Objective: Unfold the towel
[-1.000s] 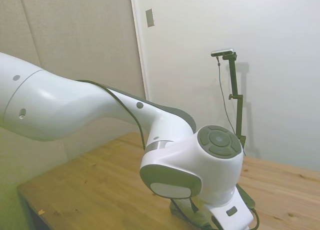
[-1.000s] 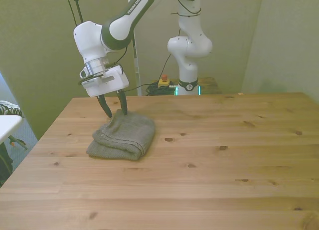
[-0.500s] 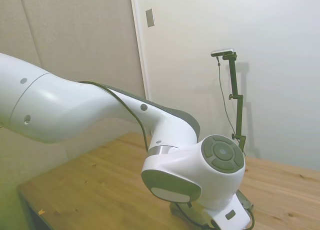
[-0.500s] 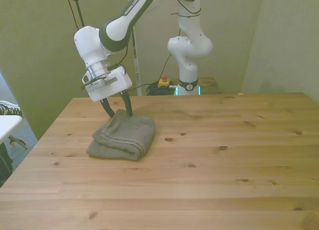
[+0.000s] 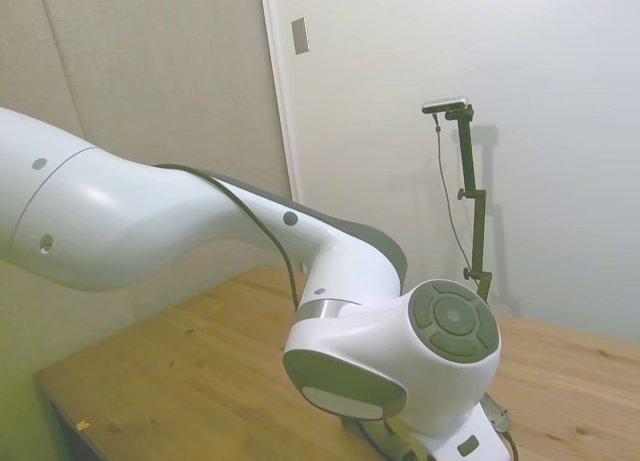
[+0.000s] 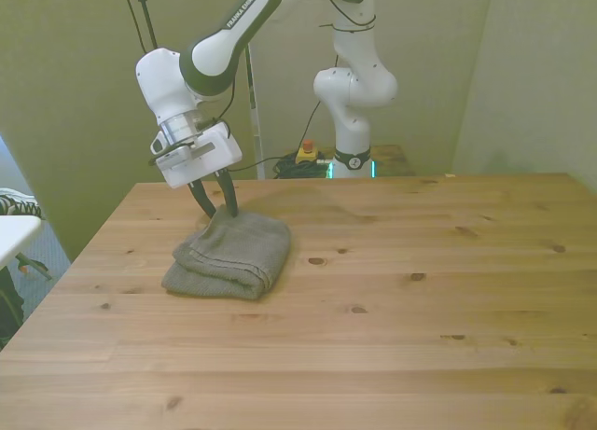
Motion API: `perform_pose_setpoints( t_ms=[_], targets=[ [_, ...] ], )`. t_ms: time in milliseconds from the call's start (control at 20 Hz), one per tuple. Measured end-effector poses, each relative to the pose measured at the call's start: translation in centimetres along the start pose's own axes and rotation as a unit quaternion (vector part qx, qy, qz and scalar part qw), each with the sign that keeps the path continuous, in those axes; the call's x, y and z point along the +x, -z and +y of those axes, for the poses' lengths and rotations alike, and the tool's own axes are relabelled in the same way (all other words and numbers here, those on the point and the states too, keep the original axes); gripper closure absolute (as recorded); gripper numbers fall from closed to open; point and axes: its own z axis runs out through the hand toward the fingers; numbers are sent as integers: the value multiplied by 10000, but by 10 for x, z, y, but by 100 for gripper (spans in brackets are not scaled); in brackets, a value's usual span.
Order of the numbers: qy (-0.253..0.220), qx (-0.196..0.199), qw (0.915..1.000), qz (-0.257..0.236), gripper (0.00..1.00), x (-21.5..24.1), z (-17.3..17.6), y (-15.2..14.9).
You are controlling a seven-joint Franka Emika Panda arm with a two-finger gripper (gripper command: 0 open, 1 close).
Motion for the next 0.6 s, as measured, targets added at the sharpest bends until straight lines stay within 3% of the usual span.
perform_pose_setpoints(
  t_ms=[600],
  targets=[
    [18, -39, 9999, -101, 100, 3, 3, -16]
  ],
)
